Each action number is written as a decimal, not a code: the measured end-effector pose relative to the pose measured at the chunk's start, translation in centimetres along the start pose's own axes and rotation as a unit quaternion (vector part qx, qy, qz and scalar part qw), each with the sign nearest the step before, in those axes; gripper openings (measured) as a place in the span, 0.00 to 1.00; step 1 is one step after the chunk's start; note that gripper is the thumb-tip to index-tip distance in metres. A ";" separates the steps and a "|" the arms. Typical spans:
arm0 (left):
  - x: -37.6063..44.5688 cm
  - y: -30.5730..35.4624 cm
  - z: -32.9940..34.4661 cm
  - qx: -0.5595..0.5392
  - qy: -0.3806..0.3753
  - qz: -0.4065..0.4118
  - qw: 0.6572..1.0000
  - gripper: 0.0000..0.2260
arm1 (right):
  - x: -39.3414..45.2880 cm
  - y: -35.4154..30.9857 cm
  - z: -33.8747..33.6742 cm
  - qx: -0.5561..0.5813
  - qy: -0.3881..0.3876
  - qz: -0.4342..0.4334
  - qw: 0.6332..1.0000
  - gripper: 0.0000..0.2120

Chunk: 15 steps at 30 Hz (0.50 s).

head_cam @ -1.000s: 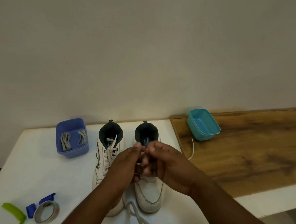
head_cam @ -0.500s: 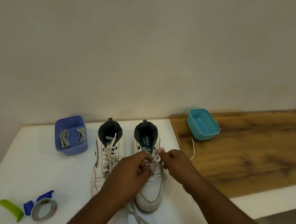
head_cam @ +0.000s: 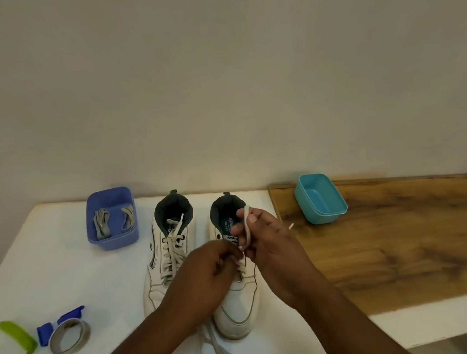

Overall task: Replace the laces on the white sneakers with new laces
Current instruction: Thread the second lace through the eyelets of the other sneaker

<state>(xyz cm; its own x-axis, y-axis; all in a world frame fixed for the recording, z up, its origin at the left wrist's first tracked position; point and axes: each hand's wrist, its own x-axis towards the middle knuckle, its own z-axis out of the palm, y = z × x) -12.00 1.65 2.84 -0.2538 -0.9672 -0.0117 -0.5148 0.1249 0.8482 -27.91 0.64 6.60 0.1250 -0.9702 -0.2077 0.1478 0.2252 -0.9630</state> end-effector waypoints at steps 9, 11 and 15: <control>0.2 2.3 -2.0 -0.320 -0.032 -0.166 0.932 0.08 | -2.8 1.0 0.4 -0.432 -0.276 -0.032 0.858 0.09; 0.4 1.5 -1.6 -0.243 -0.007 -0.176 0.954 0.09 | -2.7 0.9 0.2 -0.414 -0.272 -0.018 0.869 0.07; 0.3 0.5 -2.2 -0.078 -0.034 -0.153 0.985 0.15 | -2.6 0.6 0.2 -0.393 -0.288 0.015 0.873 0.08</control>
<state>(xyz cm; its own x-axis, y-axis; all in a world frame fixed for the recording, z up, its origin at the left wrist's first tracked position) -10.49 0.93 4.45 -0.1638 -0.9367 -0.3096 -0.4445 -0.2101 0.8708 -27.96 3.26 6.59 0.6233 -0.7076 -0.3329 -0.5548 -0.1001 -0.8260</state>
